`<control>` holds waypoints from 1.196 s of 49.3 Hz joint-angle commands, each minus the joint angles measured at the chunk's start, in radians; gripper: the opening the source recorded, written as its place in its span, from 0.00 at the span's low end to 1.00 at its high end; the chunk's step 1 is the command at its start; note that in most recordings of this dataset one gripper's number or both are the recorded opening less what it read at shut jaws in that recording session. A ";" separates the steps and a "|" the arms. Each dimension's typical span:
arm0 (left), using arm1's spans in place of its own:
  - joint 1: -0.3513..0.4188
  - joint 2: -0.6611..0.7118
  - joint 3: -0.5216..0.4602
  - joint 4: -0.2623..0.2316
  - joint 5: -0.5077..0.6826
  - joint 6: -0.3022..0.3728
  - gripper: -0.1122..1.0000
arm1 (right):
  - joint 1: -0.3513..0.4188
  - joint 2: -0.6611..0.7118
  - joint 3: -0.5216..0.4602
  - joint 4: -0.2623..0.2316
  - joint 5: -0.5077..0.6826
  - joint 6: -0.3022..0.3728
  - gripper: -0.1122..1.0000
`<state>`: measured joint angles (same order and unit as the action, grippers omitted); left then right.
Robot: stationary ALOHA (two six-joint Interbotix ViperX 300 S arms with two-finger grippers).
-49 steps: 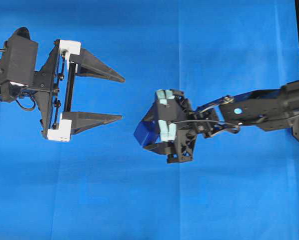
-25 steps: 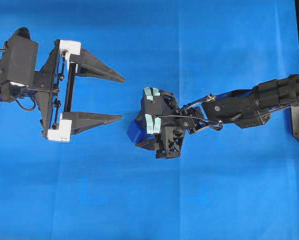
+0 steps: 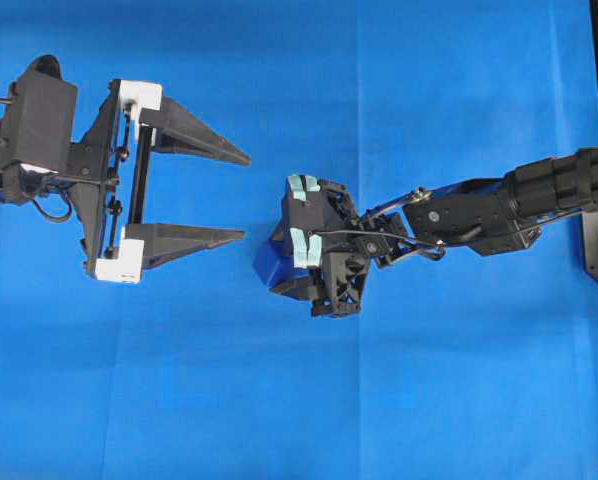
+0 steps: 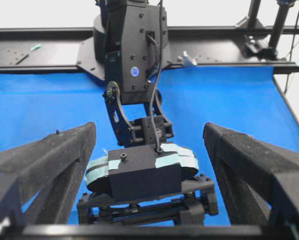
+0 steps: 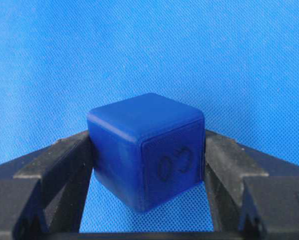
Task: Handover the blue block to the right arm after grasping it with the left arm, then place it in the designated position.
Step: 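Open the right gripper to release the cube on the table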
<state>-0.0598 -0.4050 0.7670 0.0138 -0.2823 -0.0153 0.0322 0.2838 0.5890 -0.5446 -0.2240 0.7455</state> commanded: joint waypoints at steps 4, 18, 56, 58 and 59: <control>-0.002 -0.008 -0.017 0.002 -0.005 0.000 0.94 | -0.002 -0.012 -0.008 -0.003 -0.006 -0.002 0.60; -0.005 -0.008 -0.017 0.000 -0.005 0.000 0.94 | -0.002 -0.012 -0.020 0.005 -0.002 0.005 0.66; -0.011 -0.014 -0.015 0.002 -0.005 0.000 0.94 | 0.067 -0.265 -0.025 0.000 0.238 0.005 0.91; -0.011 -0.014 -0.017 0.000 -0.005 0.000 0.94 | 0.072 -0.295 -0.025 0.002 0.265 0.005 0.91; -0.011 -0.011 -0.017 0.000 -0.005 0.000 0.94 | 0.072 -0.310 -0.023 0.000 0.278 0.005 0.91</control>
<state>-0.0675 -0.4065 0.7670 0.0138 -0.2823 -0.0153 0.0966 0.0491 0.5844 -0.5430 0.0138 0.7517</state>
